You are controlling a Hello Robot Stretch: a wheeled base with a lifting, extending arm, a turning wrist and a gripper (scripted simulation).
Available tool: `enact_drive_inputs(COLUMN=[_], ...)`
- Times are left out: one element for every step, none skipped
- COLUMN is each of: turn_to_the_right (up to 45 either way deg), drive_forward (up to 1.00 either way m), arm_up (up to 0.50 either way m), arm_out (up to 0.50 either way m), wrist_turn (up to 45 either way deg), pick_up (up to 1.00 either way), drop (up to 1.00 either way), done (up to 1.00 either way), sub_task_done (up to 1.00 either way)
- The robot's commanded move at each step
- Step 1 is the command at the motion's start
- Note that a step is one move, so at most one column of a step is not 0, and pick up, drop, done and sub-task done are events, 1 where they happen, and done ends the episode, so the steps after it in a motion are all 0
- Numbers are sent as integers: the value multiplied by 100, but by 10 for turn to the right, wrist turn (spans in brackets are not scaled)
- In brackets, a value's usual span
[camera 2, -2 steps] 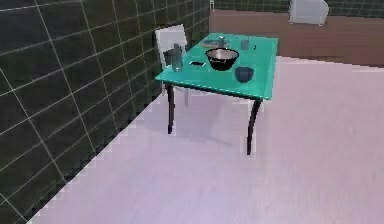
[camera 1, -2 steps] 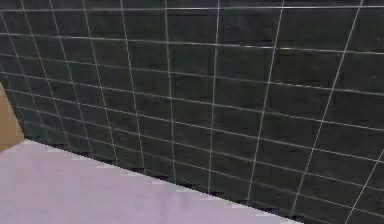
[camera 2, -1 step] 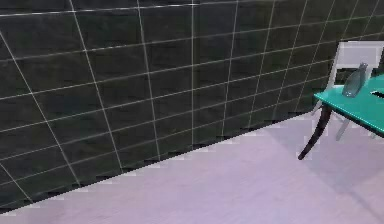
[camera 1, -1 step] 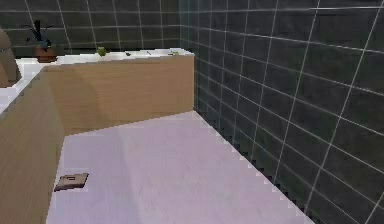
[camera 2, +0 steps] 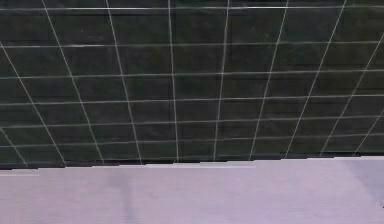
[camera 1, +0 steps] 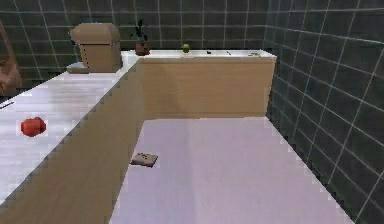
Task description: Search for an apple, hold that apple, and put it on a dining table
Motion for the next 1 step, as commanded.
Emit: enact_drive_inputs(turn_to_the_right=[0], drive_forward=[100], arm_up=[0], arm_out=[0], wrist_turn=[0], pick_up=[0], drop=[0], done=[0], sub_task_done=[0])
